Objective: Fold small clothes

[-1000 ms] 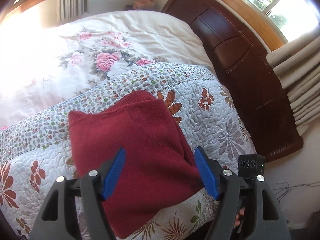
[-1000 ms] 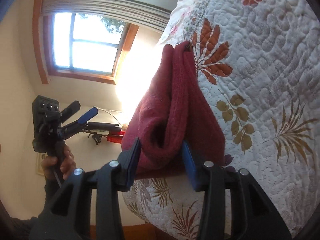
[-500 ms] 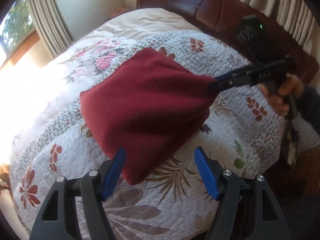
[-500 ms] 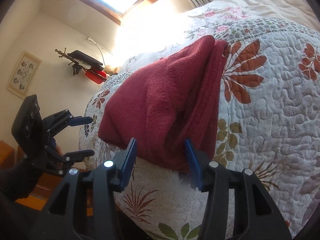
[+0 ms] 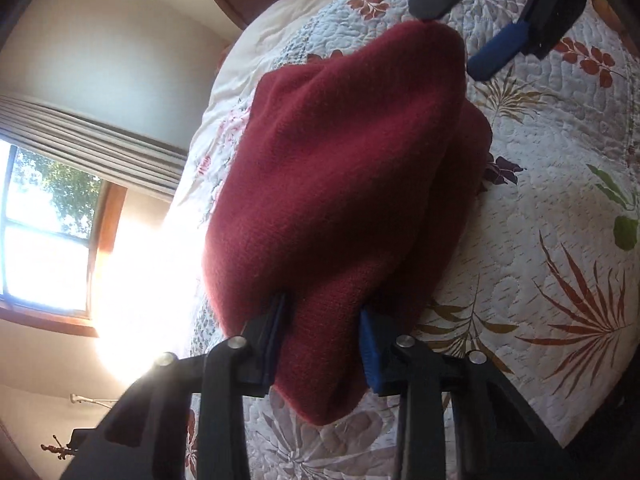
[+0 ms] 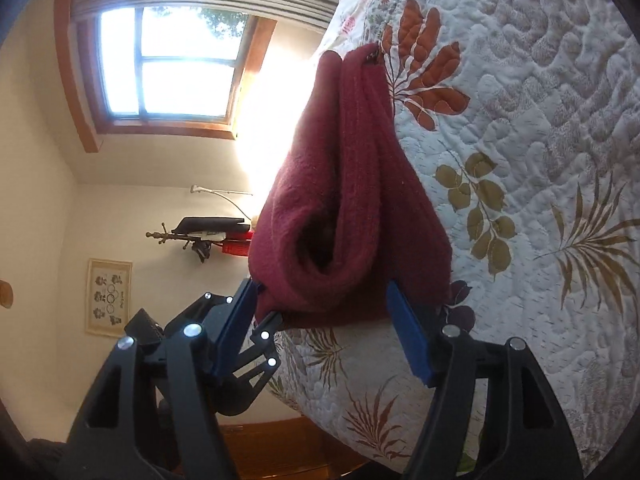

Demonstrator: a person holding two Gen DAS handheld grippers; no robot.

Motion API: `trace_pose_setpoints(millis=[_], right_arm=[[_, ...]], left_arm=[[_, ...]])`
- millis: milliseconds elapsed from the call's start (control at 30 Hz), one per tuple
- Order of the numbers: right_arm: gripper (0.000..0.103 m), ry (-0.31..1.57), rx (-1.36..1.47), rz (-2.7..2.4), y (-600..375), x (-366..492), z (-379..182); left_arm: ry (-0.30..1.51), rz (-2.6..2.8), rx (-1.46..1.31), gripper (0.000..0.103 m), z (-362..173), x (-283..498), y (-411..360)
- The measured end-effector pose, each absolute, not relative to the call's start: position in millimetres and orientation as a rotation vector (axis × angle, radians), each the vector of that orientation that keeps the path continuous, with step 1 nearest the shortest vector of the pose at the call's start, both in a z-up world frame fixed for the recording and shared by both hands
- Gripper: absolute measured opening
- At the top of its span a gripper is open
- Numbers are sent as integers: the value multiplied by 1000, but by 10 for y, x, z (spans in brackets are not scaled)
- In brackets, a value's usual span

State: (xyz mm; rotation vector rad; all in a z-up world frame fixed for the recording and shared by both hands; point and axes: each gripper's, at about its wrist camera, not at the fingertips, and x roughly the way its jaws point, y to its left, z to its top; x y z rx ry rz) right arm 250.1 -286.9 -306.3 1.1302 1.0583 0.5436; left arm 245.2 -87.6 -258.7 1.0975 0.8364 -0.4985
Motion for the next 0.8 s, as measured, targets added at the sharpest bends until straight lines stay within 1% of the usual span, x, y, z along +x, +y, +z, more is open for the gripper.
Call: trace_pose_setpoints(millis=[33,67,100,133,167,200,233,333,467,533,600,667,700,733,800], right_arm=[[69,1057,1138,537,-2857,2528,-3076],[70,1056,1145,530,-2851,2556,-3091],[71,1053,1160,530,-2846,2586,-3113],[69,1053,1175,525,-2835,2621,-3141],[60,1052,1178,513,-2826,2654,-3160],[26,1053,1177,507,-2816,2678,-3165],[15,1066,1171,490,-2820,2681,-3153],[13,1039,1119,470,-2863,2606,-2941],[12,1021,1074,472,-2957,2455,-2733],[12,1042,1067,459,-2943,2399,-2823],[12,1094,1085,440,-2897,2403,-3111],[14,1155,1109,423,-2856,2454,-3459],[16,1173,1118,422,-2840,2481,-3553],[20,1170,1117,430,-2842,2494,-3546],[25,1122,1094,463,-2908,2492,-3329]], left_arm=[[837,-499,1091,15,-2565,2473,-863],[845,-502,1082,11,-2548,2492,-852],[860,-510,1068,10,-2533,2519,-851],[888,-520,1042,10,-2520,2554,-838],[924,-532,999,9,-2500,2599,-819],[946,-539,967,9,-2484,2651,-811],[962,-549,948,8,-2456,2692,-793],[989,-592,894,8,-2328,2725,-745],[1022,-657,874,8,-2222,2591,-723],[1044,-671,877,8,-2244,2543,-727],[1082,-673,871,8,-2360,2558,-718],[1127,-672,856,8,-2511,2575,-704],[1144,-675,850,8,-2588,2600,-734],[1147,-679,856,8,-2628,2623,-736],[1140,-683,854,8,-2627,2646,-742]])
